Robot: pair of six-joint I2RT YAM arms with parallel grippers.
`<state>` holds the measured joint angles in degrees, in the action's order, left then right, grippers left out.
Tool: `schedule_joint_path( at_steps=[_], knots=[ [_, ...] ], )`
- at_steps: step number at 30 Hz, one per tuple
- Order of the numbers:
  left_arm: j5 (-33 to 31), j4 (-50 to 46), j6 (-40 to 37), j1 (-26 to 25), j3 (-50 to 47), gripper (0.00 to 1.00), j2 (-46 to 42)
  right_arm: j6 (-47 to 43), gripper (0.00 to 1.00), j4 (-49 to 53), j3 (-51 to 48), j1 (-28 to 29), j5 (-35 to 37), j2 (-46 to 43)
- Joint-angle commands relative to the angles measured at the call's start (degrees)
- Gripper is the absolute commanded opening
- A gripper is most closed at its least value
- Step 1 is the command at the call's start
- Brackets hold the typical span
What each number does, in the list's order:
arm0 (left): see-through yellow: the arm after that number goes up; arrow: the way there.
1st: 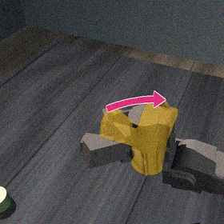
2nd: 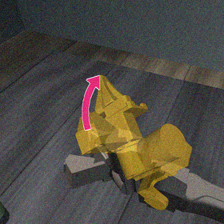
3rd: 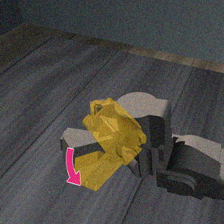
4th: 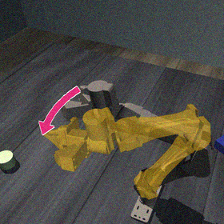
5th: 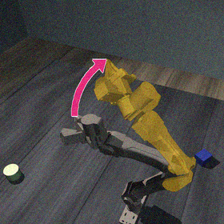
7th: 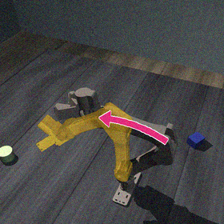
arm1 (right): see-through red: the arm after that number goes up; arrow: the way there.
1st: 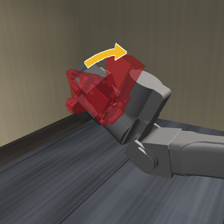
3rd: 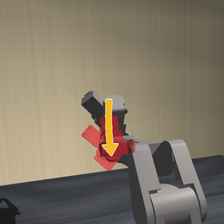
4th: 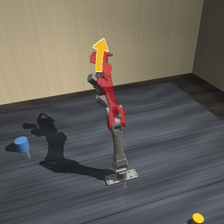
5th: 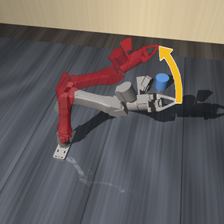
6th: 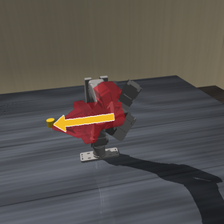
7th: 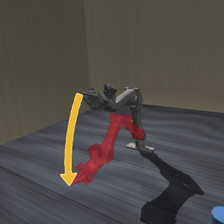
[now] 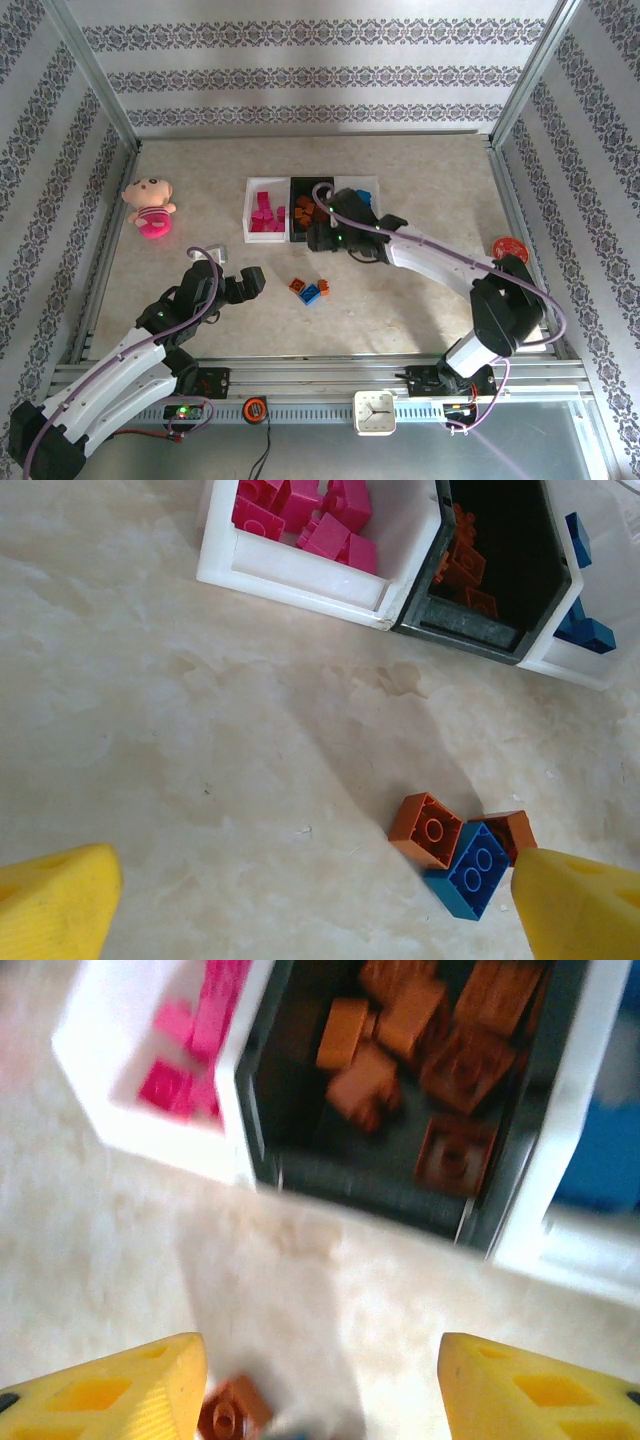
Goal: Sort the legos into containers by color
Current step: Pick up the lego from the bottom-center of the table.
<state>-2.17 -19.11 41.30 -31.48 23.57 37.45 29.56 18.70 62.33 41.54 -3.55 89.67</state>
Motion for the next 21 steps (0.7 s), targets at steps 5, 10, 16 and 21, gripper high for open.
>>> schedule_joint_path(
  at_steps=[5, 10, 16, 21],
  knots=[
    [0.94, 0.70, 1.43, 0.46, -0.19, 1.00, 1.12, -0.76, 0.64, -2.49, -8.41, 5.25, -6.07, -0.18],
    [0.86, 0.47, 1.58, 0.46, -0.19, 1.00, 1.23, 0.76, 0.61, -4.41, -9.39, 6.18, -4.47, 2.77],
    [0.85, 0.31, 1.78, 0.46, -0.94, 1.00, 1.04, 1.49, 0.54, -4.05, -9.81, 6.27, -2.44, 6.17],
    [0.85, 0.47, 1.92, 0.42, -1.07, 1.00, 1.04, 1.92, 0.41, -4.23, -10.34, 6.28, -1.57, 6.05]
  ],
)
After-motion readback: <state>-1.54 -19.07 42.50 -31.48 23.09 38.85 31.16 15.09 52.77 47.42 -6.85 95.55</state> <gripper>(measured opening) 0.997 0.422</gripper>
